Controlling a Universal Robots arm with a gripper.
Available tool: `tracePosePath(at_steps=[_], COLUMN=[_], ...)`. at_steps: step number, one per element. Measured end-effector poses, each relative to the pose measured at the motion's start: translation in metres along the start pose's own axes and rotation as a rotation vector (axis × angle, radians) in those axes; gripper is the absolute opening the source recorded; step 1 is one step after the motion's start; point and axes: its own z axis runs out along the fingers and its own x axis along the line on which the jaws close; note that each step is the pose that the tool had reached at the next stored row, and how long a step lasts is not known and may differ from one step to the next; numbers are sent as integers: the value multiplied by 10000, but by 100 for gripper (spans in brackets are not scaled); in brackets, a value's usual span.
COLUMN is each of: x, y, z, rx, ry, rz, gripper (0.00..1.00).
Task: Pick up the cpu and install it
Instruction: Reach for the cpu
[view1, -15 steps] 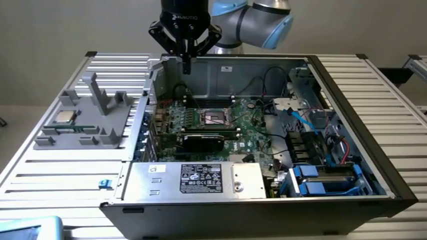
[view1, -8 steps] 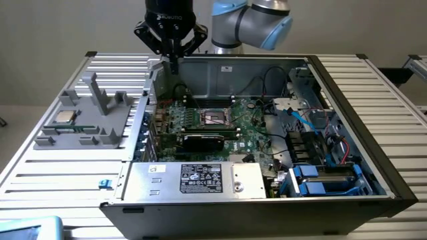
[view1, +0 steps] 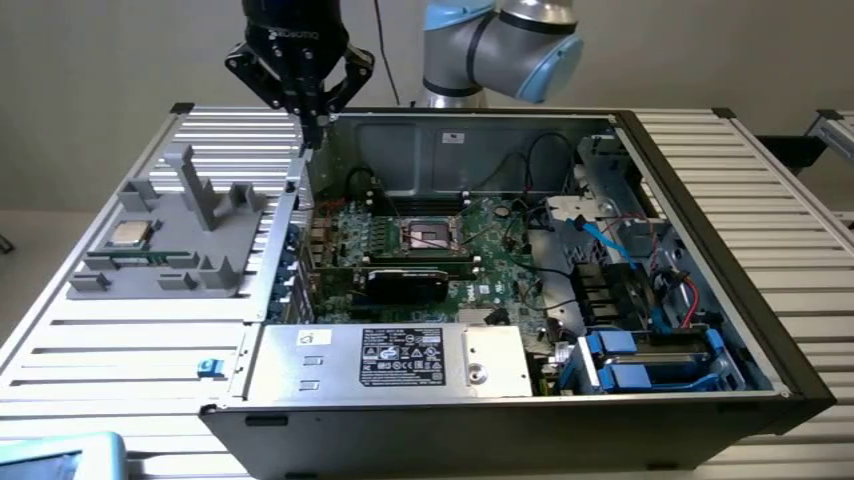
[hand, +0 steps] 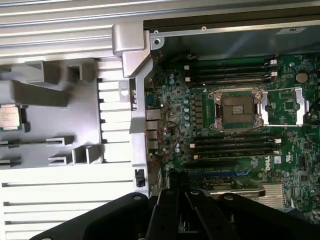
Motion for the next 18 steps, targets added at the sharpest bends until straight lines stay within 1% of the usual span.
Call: tracePosePath(at_steps=[14,16,18], x=[634,724,815], y=[-46,-53,-60], z=[22,28,37], rx=[-1,-1,-4], ry=[-7,-20,-48], rz=[1,0,-1], gripper=[12,12,12])
